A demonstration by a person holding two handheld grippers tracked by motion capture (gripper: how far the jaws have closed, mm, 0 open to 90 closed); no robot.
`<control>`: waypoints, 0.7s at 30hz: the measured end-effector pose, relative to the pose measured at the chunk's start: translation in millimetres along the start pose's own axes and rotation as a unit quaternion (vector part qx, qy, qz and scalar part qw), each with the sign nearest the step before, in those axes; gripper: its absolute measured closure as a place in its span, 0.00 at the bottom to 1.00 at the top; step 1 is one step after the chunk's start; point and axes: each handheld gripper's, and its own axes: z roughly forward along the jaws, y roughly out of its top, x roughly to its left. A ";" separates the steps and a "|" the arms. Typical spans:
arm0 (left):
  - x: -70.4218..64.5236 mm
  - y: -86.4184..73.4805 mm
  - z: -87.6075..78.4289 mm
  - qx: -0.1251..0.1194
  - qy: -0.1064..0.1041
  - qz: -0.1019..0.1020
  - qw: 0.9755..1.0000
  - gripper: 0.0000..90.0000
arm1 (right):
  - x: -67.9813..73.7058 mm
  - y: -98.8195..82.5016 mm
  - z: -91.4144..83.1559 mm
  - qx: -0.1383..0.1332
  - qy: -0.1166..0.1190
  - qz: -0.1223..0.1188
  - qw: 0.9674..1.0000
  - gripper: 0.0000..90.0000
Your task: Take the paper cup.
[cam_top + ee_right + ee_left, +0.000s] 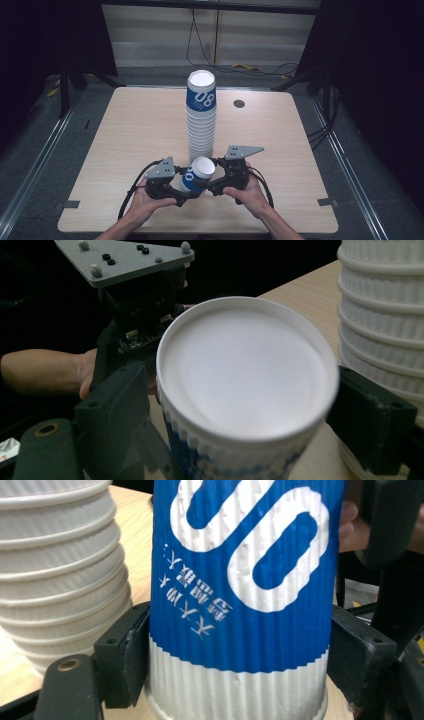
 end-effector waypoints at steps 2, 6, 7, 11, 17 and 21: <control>1.0 -0.5 -1.9 -0.003 0.003 -0.006 1.000 0.25 | -1.1 1.2 -3.3 -0.003 -0.001 0.001 1.000 0.16; 3.5 -0.9 -3.5 -0.001 0.005 -0.006 1.000 0.24 | -2.8 2.8 -7.8 -0.002 -0.005 0.001 1.000 0.16; 3.6 -0.9 -3.7 -0.001 0.004 -0.008 1.000 0.24 | -3.2 3.2 -8.6 0.000 -0.009 -0.001 1.000 0.16; 2.2 0.9 -6.0 -0.003 0.007 0.001 1.000 0.24 | -4.3 4.7 -11.9 0.006 -0.009 0.000 1.000 0.16; 3.3 3.9 -8.9 0.010 0.004 0.000 1.000 0.24 | -3.3 6.8 -15.6 0.014 -0.007 -0.008 1.000 0.17; 5.6 6.1 -12.5 0.022 0.002 -0.012 1.000 0.24 | -3.8 7.3 -16.9 0.022 -0.010 -0.013 1.000 0.17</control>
